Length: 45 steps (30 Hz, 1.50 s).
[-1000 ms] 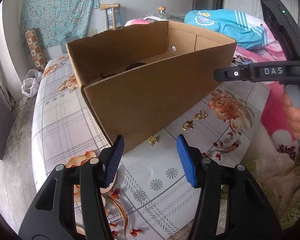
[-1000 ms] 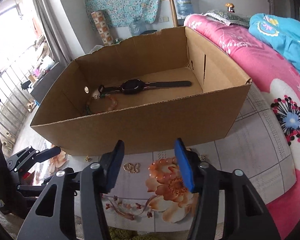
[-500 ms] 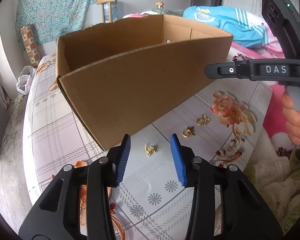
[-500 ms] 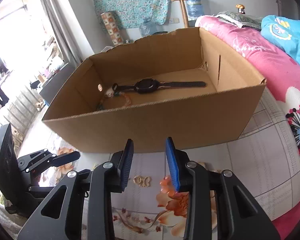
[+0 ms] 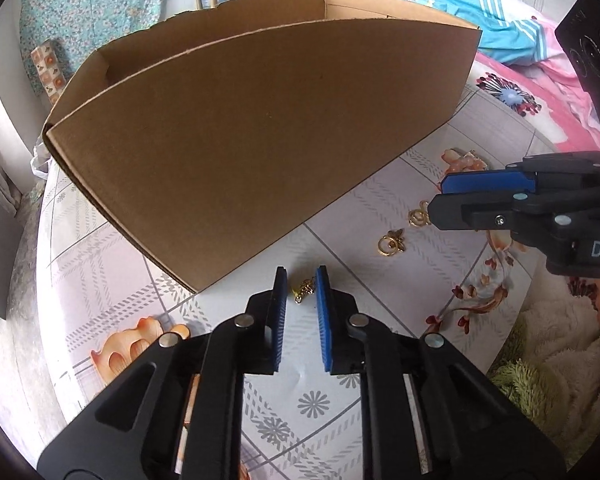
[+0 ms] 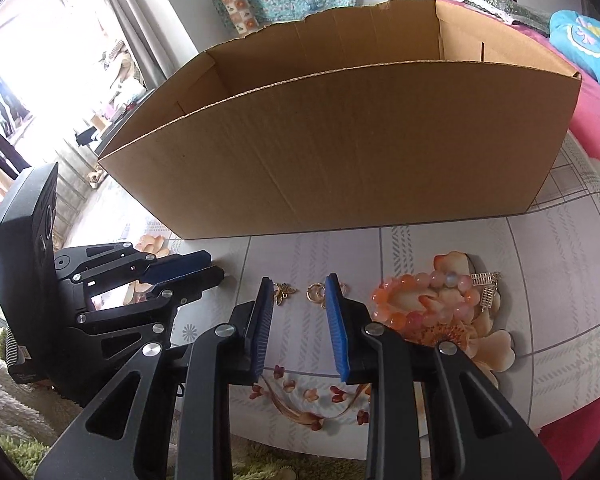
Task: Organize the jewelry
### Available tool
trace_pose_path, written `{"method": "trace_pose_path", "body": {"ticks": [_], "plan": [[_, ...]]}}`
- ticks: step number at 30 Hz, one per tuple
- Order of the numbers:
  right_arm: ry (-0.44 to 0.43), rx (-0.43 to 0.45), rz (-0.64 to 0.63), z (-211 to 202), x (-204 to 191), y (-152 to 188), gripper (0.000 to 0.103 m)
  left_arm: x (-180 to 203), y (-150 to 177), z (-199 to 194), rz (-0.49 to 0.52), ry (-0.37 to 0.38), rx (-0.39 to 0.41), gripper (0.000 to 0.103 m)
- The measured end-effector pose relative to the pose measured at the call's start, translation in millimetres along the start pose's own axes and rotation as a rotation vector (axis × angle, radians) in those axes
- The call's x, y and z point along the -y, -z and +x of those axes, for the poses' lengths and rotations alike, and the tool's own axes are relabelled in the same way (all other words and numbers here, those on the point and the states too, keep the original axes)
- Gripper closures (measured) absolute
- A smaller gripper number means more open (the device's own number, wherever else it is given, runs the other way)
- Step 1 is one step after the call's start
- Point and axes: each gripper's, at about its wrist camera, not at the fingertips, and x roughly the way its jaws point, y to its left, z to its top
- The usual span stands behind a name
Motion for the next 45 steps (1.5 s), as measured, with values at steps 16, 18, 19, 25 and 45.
{"method": "trace_pose_path", "body": {"ticks": [16, 18, 19, 25, 45], "plan": [[-0.044, -0.019, -0.078, 0, -12, 1, 0.085, -20, 20, -16, -0.093, -0.022, -0.007, 0.100], [-0.043, -0.041, -0.097, 5, -16, 1, 0.087, -22, 22, -17, -0.109, -0.022, -0.001, 0.100], [-0.039, -0.051, -0.106, 7, -18, 0, 0.087, -23, 23, -18, -0.116, -0.021, 0.004, 0.100], [0.011, -0.084, -0.166, 16, -26, -3, 0.087, -29, 27, -21, -0.134, -0.015, 0.019, 0.100], [0.161, -0.142, -0.406, 44, -62, -15, 0.092, -36, 32, -27, -0.132, 0.006, 0.037, 0.100]]}}
